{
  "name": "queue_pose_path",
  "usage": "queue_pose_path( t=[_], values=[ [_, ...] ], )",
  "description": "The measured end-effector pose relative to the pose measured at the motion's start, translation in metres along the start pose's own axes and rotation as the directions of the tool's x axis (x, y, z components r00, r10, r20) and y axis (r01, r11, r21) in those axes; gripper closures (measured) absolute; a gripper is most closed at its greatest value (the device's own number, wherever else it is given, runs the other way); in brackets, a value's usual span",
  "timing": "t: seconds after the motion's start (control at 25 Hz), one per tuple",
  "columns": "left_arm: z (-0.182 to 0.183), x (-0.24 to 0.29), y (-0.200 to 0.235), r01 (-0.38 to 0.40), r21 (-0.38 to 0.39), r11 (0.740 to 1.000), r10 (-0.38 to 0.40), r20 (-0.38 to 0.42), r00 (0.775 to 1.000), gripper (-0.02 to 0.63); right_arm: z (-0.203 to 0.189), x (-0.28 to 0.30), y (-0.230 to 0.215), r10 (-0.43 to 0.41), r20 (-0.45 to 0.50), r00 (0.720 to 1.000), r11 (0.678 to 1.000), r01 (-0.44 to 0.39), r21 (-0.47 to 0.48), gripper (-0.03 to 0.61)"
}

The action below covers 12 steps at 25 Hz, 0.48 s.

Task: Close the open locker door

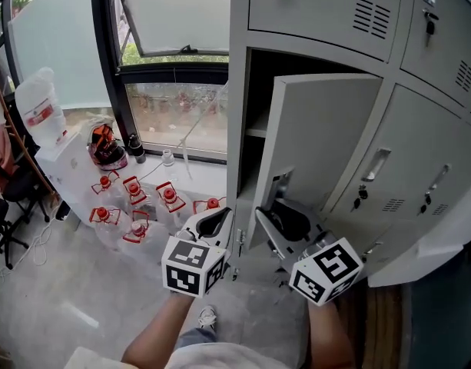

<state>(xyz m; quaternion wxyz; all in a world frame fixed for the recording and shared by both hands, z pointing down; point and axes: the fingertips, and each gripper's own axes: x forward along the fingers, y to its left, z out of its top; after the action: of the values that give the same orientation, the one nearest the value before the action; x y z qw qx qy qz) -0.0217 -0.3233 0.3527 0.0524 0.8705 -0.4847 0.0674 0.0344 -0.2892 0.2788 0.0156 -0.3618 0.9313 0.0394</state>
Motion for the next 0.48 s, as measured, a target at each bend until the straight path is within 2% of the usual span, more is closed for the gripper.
queue_pose_path(
  t=[0.48],
  values=[
    [-0.002, 0.024, 0.038, -0.001, 0.001, 1.0, 0.001, -0.013, 1.0, 0.607, -0.004, 0.052, -0.023, -0.082, 0.006, 0.997, 0.997, 0.082, -0.005, 0.489]
  ],
)
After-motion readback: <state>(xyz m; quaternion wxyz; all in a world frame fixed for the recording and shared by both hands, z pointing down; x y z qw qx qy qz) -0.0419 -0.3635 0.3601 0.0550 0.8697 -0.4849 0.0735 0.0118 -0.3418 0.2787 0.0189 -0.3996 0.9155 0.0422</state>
